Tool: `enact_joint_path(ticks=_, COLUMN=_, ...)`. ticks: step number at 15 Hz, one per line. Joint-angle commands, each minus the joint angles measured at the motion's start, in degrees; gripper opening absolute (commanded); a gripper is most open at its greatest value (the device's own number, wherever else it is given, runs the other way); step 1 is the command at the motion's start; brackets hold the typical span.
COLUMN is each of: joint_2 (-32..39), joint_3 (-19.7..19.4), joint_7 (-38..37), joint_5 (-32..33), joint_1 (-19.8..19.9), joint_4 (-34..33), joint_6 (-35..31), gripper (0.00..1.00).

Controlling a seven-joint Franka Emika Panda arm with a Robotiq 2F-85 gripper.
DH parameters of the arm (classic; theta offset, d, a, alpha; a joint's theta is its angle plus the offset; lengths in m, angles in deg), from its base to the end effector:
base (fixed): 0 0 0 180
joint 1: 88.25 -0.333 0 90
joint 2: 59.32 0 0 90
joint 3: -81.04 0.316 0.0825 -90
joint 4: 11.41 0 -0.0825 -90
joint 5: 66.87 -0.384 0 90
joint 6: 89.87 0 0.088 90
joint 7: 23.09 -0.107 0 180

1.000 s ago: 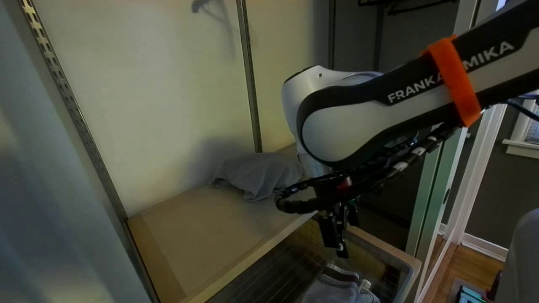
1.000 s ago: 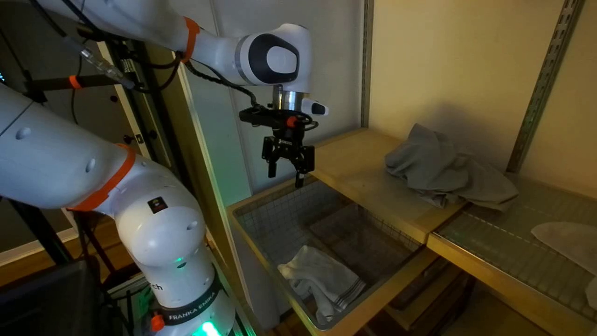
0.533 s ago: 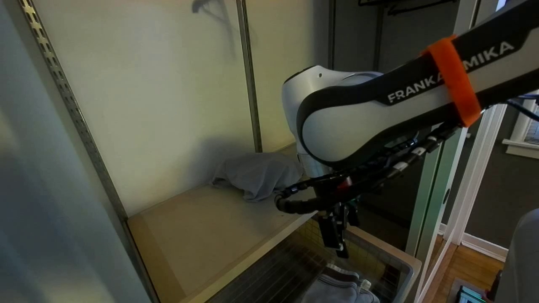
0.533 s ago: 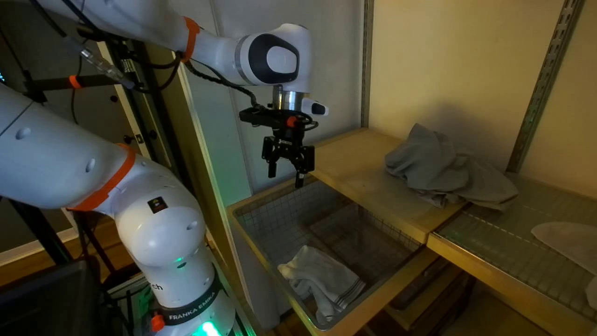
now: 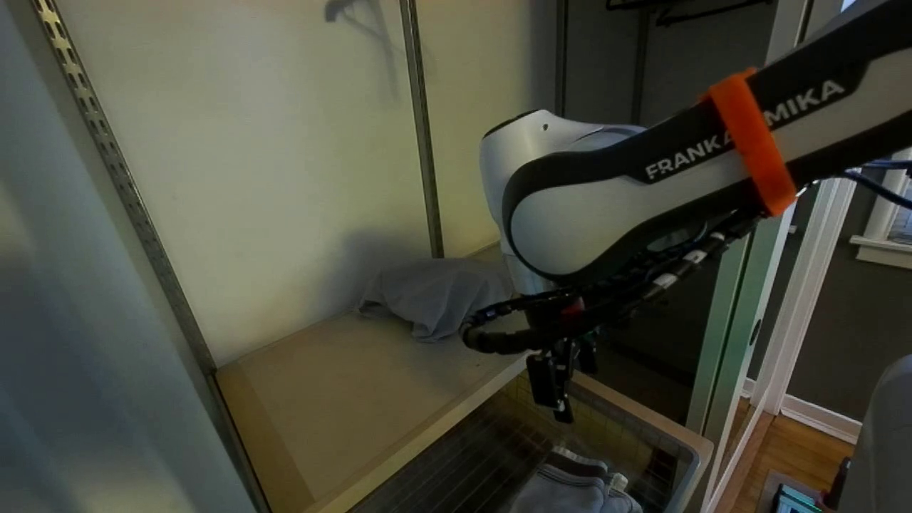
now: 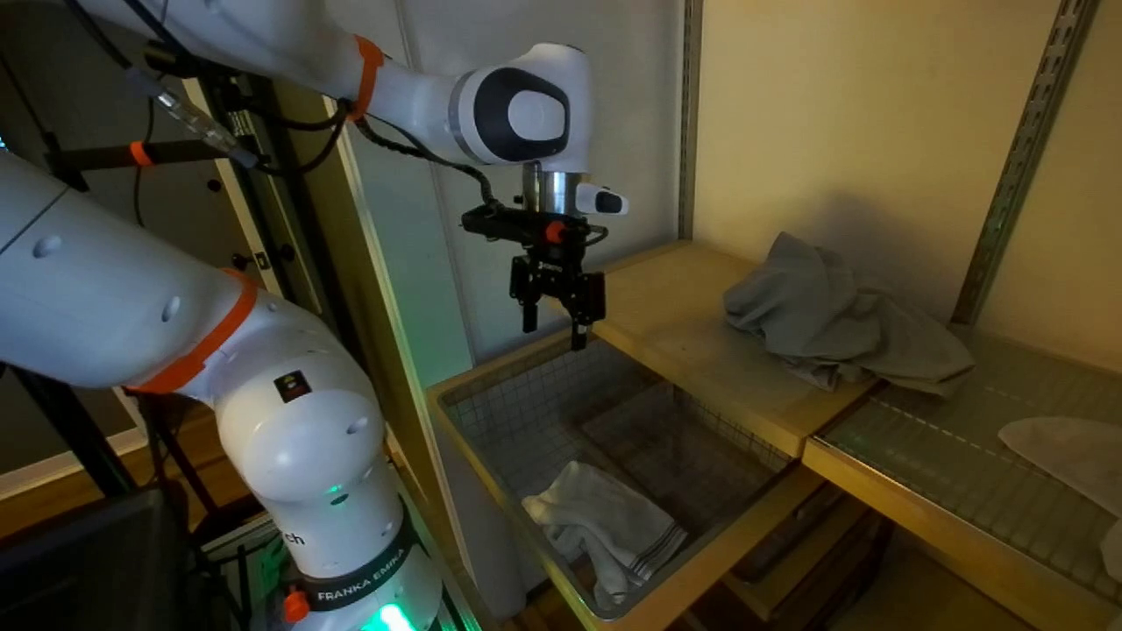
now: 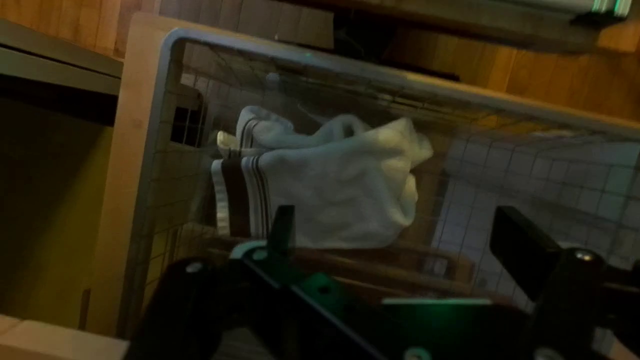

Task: Remove the grey cloth from the table on the left and put it on the pulled out tray on the left

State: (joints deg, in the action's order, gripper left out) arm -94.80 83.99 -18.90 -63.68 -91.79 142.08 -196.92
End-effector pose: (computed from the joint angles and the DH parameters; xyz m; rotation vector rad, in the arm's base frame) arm 0.3261 0.0319 0.4089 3.0291 0.2969 -0.2916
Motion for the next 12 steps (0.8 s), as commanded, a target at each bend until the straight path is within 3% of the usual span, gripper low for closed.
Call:
enact_joint_path(ticks=1, joint_2=6.95, joint_3=-1.45, joint_7=-3.81, joint_5=2.55, joint_1=3.74, joint_4=-1.55, joint_6=-10.09, gripper=1.0)
enact_joint_path(ticks=8, joint_2=23.03, joint_3=-4.79, joint_7=-4.96, joint_5=2.03, joint_1=7.75, joint_4=-10.85, joint_6=-34.4, gripper=1.0)
enact_joint_path(ticks=12, joint_2=32.36, joint_3=-5.9, joint_7=-7.9, joint_5=-0.07, joint_1=8.49, joint_4=-19.77, joint_6=-41.94, gripper=1.0)
